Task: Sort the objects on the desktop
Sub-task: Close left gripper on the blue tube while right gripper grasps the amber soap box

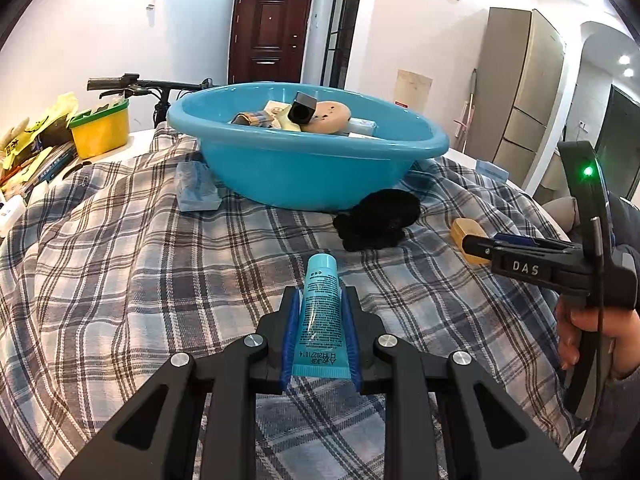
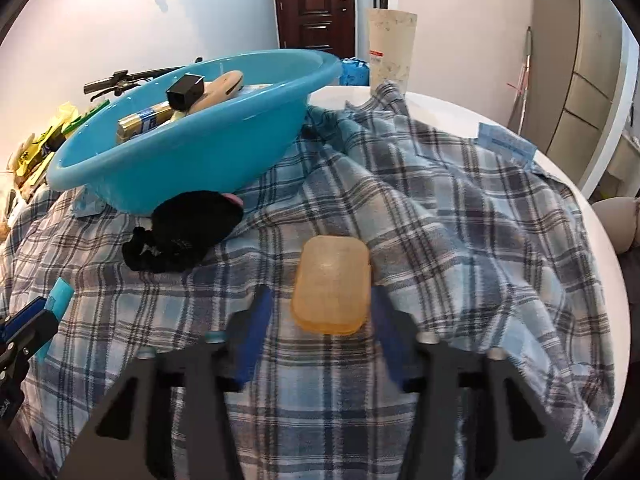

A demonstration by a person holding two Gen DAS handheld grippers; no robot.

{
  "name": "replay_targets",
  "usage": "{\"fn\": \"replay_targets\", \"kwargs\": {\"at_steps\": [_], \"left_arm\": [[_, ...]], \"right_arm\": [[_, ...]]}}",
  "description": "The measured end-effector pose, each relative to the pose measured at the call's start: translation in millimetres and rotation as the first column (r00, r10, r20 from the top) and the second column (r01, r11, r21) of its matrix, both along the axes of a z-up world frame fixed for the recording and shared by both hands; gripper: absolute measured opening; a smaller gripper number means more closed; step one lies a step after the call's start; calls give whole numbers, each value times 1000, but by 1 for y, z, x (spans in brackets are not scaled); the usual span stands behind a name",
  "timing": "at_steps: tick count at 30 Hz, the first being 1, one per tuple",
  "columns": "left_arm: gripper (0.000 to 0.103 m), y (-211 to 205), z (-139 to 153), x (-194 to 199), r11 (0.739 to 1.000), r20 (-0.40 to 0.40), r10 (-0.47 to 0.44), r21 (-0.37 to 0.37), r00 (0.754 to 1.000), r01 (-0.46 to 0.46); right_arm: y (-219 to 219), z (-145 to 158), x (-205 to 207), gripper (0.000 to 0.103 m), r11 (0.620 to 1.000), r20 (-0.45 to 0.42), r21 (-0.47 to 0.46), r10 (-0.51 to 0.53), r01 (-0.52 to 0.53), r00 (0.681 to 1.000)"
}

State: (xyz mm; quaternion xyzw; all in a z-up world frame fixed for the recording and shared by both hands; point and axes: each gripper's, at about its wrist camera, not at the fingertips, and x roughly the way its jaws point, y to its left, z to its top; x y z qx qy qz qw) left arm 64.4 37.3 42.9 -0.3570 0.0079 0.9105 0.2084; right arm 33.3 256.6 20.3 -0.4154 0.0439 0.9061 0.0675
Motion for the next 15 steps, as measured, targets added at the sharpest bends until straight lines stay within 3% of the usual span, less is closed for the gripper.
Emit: {"fn": "replay_targets", "kwargs": {"at_steps": [5,8,15], "left_arm": [[23,-2,0,-1,1000,0,10,-6,1000,-10],[23,-4,0,-3,999,-14,40,-22,999,-40],[23,-12,1,-4,999,-7,53,-4,999,-53]], "right_arm": [[0,-8,-7,52,999,19,32,-19,18,1000],[4,-13,-9,42,1000,47,-22,-11,12,999],[-12,3,22,42,999,-28,-32,33,-34,999]]}}
